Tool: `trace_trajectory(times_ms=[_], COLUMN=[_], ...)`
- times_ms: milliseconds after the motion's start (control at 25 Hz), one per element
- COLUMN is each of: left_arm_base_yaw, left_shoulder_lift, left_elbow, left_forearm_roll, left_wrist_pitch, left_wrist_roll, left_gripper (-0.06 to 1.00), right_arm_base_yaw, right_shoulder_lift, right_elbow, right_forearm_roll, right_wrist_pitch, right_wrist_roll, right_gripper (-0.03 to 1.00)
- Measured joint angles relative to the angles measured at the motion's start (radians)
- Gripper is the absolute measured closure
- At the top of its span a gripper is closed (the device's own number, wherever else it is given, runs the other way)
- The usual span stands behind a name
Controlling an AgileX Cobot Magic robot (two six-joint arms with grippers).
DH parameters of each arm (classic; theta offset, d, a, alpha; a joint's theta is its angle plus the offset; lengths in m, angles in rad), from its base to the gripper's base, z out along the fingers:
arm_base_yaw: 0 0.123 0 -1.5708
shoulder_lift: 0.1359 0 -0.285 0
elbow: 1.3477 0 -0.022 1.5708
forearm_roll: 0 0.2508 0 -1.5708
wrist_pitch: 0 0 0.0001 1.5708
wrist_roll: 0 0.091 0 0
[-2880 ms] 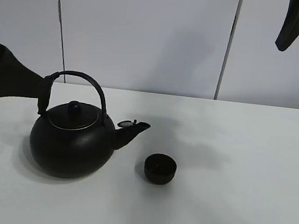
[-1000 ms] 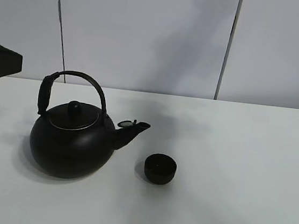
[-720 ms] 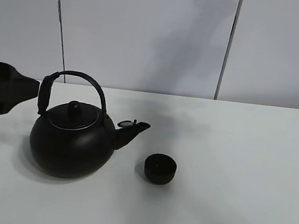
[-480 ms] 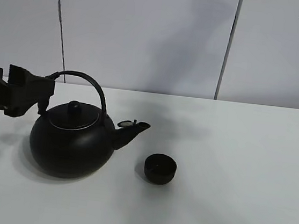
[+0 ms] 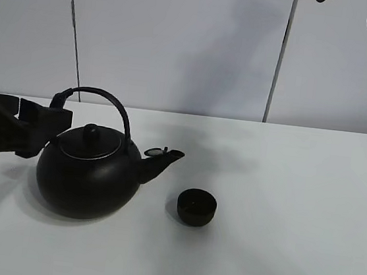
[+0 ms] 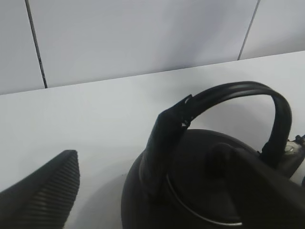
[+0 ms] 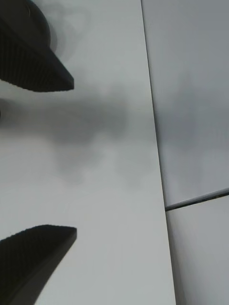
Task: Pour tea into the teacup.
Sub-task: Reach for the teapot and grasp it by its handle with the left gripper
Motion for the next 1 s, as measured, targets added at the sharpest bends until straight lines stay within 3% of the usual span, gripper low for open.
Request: trace_trajectory(times_ms=[240, 1000], left_arm_base_yaw=[0.000, 0.000], left_shoulder_lift=[0.079, 0.100], left_elbow=[-0.016, -0.120], left_forearm_roll=[0.001, 0.001], left_wrist_pitch=[-0.022, -0.027], left_wrist_roll=[0.069, 0.076], left_gripper=[0.37, 0.48], right_arm_base_yaw=[0.000, 0.000], right_shoulder_lift=[0.000, 0.000], right_elbow=[0.000, 0.000], right_forearm_roll=[0.002, 0.007], right_wrist_pitch=[-0.001, -0.005], right_wrist_roll=[0.000, 0.000], right_gripper=[0.43, 0.43])
